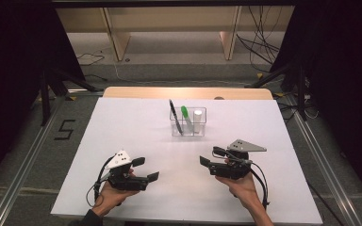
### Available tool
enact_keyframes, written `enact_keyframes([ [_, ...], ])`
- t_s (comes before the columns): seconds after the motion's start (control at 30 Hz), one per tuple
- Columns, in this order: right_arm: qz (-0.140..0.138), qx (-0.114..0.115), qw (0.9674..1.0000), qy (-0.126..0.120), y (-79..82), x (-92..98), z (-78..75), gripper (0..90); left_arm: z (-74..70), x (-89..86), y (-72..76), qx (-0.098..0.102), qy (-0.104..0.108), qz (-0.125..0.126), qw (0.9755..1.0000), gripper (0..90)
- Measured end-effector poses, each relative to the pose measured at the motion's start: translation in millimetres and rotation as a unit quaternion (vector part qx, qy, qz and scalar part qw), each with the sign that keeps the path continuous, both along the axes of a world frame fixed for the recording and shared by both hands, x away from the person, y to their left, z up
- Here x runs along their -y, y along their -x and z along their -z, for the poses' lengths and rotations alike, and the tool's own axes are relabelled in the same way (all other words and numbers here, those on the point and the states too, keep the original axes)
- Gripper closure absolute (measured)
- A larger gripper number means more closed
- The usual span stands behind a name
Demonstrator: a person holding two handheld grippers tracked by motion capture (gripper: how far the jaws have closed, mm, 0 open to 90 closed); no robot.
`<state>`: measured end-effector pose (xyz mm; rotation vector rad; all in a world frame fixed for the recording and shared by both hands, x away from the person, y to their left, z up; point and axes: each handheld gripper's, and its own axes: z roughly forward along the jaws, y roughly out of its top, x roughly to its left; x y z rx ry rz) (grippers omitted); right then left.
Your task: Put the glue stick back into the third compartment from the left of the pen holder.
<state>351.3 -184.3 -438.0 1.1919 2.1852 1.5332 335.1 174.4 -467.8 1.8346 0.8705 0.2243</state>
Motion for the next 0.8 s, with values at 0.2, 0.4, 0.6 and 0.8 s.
enact_keyframes([
  [0.2, -0.001, 0.003, 1.0000, 0.001, 8.5, 4.5, 2.1, 27.6, -0.5, 1.3, 1.6, 0.002, -0.005, 0.006, 1.0000, 15.7],
  [0.4, 0.001, 0.005, 1.0000, -0.001, 17.4, 12.7, 5.4, 26.2, -1.1, 1.7, 2.3, 0.002, -0.003, 0.009, 1.0000, 15.7],
  [0.6, 0.003, 0.007, 0.9999, -0.008, 27.0, 20.2, 8.0, 25.8, -1.4, 2.0, 3.0, -0.001, -0.005, 0.014, 0.9999, 15.8],
  [0.8, 0.005, 0.010, 0.9999, -0.003, 34.7, 24.6, 13.0, 25.7, -1.5, 2.0, 4.0, -0.002, -0.006, 0.016, 0.9999, 15.8],
])
